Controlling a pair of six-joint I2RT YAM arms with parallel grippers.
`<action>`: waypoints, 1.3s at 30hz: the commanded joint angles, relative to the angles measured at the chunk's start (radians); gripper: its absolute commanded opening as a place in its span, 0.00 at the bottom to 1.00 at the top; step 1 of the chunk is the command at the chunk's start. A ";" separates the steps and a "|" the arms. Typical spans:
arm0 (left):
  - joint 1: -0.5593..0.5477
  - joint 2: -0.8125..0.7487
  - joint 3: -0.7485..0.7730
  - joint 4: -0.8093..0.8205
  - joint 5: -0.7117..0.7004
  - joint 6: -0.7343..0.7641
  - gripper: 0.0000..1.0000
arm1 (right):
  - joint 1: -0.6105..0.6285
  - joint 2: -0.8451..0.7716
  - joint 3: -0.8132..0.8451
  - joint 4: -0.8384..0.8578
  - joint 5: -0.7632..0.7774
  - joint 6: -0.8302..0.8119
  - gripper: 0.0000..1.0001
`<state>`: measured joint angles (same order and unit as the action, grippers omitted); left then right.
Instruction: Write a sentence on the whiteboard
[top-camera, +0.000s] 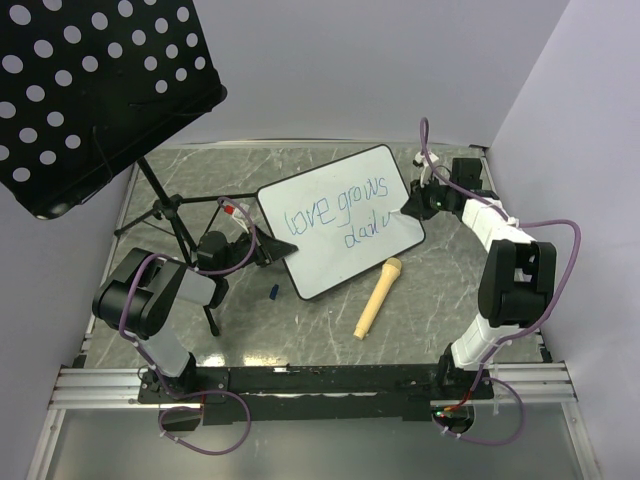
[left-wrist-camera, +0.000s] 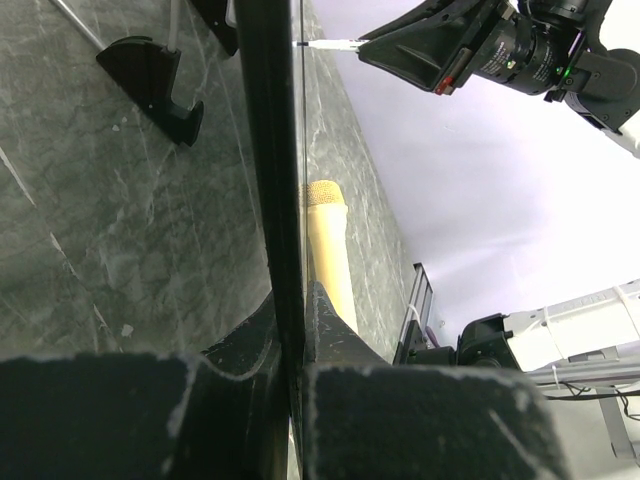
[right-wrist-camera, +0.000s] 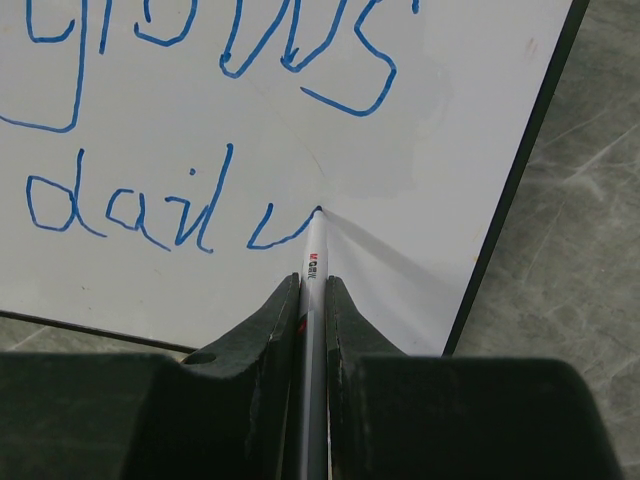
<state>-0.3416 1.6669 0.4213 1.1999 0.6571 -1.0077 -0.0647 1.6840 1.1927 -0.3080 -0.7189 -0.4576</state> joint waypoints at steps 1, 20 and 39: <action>-0.005 -0.029 0.040 0.171 0.039 0.067 0.01 | -0.004 0.000 -0.010 0.009 0.001 -0.029 0.00; -0.005 -0.021 0.037 0.194 0.036 0.058 0.01 | -0.003 -0.144 -0.182 -0.052 -0.031 -0.096 0.00; -0.005 -0.024 0.034 0.194 0.038 0.057 0.01 | 0.086 -0.156 -0.200 -0.069 -0.022 -0.095 0.00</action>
<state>-0.3386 1.6669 0.4213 1.1995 0.6567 -1.0073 -0.0204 1.5440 0.9924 -0.3691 -0.7330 -0.5442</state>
